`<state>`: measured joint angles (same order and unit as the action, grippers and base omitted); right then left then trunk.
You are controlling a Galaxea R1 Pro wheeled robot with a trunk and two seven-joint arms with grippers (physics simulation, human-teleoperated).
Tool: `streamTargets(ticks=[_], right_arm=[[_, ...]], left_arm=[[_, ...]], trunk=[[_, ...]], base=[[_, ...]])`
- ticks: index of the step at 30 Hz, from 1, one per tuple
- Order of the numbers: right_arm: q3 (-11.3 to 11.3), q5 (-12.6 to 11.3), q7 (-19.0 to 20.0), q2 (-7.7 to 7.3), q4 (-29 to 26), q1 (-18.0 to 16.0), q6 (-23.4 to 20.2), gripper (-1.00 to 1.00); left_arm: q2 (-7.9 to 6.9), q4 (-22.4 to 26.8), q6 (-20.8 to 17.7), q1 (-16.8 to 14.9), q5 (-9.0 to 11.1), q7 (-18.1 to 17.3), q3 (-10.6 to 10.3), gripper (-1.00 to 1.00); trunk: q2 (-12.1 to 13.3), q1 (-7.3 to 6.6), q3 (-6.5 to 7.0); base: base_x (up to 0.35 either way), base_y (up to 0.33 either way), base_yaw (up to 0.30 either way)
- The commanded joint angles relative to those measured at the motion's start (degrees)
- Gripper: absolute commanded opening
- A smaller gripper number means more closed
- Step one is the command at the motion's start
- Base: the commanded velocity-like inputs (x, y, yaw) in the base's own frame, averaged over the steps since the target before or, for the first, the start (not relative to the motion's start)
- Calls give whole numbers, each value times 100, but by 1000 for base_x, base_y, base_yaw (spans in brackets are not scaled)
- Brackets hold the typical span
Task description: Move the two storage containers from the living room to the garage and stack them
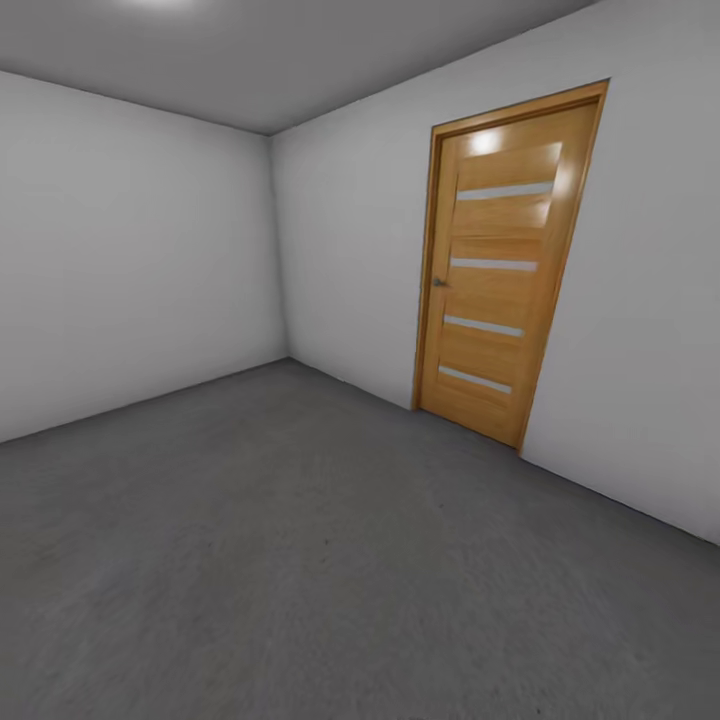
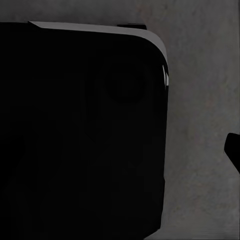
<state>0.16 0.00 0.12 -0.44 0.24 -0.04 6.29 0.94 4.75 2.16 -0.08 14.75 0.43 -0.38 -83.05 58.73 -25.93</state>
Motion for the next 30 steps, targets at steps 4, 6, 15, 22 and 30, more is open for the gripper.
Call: streamTargets(ticks=[4, 6, 15, 22, 30], right_arm=[[1, 0, 0, 0, 3, 0, 20, 100], [1, 0, 0, 0, 3, -1, 21, 100], [1, 0, -2, -9, 3, -2, 21, 100], [1, 0, -3, -9, 3, 0, 21, 100], [4, 4, -16, -5, 3, -1, 16, 100]], left_arm=[[12, -1, 0, -1, -18, -29, -59, 100], [24, -1, -7, -1, -42, -40, -76, 100], [30, -1, -12, -1, -93, -52, -94, 100], [30, -1, 10, -1, -89, -52, -89, 100], [9, -1, 0, -1, -87, -52, -93, 100]], trunk=[[-2, 0, -4], [-2, 0, -4], [-2, 0, -4], [-2, 0, -4], [-2, 0, -4]], base=[[0, 0, -300], [0, 0, -300], [0, 0, -300], [0, 0, -300], [104, 0, -105]])
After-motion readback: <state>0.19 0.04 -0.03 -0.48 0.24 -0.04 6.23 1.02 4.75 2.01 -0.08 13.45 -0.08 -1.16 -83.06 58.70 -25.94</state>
